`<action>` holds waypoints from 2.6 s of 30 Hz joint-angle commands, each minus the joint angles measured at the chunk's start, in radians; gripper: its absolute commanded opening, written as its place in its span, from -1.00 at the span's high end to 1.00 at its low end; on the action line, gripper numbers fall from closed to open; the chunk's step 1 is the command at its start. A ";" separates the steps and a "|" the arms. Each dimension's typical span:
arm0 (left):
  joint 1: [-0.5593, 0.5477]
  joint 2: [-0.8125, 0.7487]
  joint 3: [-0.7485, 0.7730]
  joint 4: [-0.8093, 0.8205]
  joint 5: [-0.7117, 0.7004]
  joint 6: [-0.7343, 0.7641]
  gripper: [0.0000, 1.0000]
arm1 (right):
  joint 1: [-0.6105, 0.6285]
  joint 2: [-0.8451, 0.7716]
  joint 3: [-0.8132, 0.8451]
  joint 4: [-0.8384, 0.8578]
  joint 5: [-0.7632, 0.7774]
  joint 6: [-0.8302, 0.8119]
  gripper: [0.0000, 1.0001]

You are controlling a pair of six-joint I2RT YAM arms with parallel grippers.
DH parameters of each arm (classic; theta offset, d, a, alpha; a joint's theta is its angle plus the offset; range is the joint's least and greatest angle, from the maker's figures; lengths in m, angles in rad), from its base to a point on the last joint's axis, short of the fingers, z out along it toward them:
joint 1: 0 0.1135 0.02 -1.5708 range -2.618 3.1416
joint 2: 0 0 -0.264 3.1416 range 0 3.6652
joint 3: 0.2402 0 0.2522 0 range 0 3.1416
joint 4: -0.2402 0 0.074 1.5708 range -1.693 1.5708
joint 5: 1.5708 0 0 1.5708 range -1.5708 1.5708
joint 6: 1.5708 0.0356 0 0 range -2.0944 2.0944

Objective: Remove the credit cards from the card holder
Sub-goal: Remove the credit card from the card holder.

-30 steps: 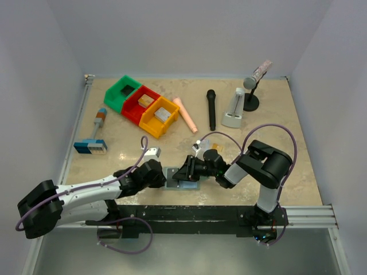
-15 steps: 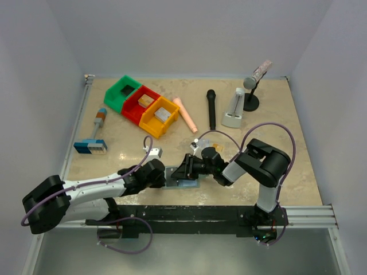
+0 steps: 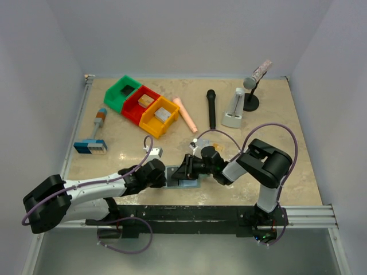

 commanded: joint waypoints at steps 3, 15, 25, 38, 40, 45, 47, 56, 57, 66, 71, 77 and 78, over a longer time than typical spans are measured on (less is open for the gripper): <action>-0.002 0.032 -0.016 -0.006 -0.014 -0.020 1.00 | 0.005 -0.088 -0.033 -0.073 -0.010 -0.060 0.37; -0.002 0.057 -0.019 -0.008 -0.019 -0.037 1.00 | 0.001 -0.117 -0.073 -0.045 -0.004 -0.055 0.38; -0.002 0.101 -0.019 0.040 0.027 -0.034 1.00 | -0.010 -0.099 -0.096 0.145 -0.007 0.008 0.29; -0.002 0.104 -0.031 0.037 0.021 -0.052 1.00 | -0.031 -0.093 -0.122 0.185 -0.007 0.035 0.29; -0.002 0.107 -0.031 0.031 0.017 -0.055 1.00 | -0.033 -0.100 -0.131 0.183 -0.005 0.034 0.30; -0.002 0.110 -0.033 0.025 0.009 -0.062 1.00 | -0.041 -0.107 -0.146 0.186 -0.005 0.032 0.35; -0.002 0.112 -0.033 0.026 0.008 -0.062 1.00 | -0.042 -0.110 -0.151 0.186 -0.005 0.032 0.35; -0.002 0.127 -0.030 0.026 0.005 -0.065 1.00 | -0.053 -0.125 -0.174 0.197 -0.002 0.032 0.39; -0.002 0.129 -0.030 0.026 0.005 -0.065 1.00 | -0.054 -0.127 -0.177 0.199 -0.002 0.032 0.41; -0.002 0.141 -0.027 0.025 0.005 -0.066 1.00 | -0.068 -0.133 -0.199 0.209 -0.002 0.031 0.47; -0.002 0.146 -0.025 0.026 0.006 -0.068 1.00 | -0.077 -0.133 -0.209 0.222 -0.005 0.031 0.48; -0.002 0.149 -0.025 0.026 0.005 -0.069 1.00 | -0.087 -0.131 -0.223 0.234 -0.008 0.031 0.49; -0.002 0.150 -0.024 0.028 0.005 -0.069 1.00 | -0.090 -0.130 -0.223 0.236 -0.010 0.031 0.49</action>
